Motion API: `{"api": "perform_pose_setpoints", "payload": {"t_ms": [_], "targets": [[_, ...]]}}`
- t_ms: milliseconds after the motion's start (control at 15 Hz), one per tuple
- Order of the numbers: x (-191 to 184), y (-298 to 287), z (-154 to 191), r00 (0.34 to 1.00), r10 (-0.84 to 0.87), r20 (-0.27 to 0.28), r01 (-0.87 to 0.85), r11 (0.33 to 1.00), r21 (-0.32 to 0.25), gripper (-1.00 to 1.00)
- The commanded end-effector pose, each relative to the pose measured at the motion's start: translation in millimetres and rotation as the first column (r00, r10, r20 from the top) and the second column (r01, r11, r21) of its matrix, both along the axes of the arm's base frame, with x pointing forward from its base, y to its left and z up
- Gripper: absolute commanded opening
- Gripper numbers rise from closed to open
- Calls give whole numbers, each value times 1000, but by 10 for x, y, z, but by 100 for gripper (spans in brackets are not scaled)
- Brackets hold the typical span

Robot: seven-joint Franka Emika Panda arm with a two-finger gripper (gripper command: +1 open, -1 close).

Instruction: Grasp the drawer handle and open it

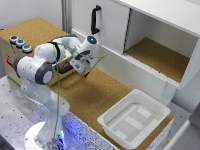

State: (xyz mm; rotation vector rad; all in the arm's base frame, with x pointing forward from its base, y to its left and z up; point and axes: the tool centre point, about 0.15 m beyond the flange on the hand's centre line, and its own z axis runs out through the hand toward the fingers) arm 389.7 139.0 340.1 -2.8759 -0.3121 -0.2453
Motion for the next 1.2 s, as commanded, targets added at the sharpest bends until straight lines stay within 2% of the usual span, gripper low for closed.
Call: {"api": "perform_pose_setpoints", "payload": {"t_ms": [0, 133, 667, 933, 1133], "targets": [[-58, 64, 150, 997, 49, 56, -31, 961, -276, 100], [-74, -57, 109, 998, 32, 52, -14, 950, -311, 100], [-115, -424, 69, 998, -52, 42, 63, 946, -319, 100], [-122, -303, 233, 998, -4, 58, 18, 971, -238, 100], [-134, -150, 332, 997, 28, 71, -12, 977, -213, 100]]}}
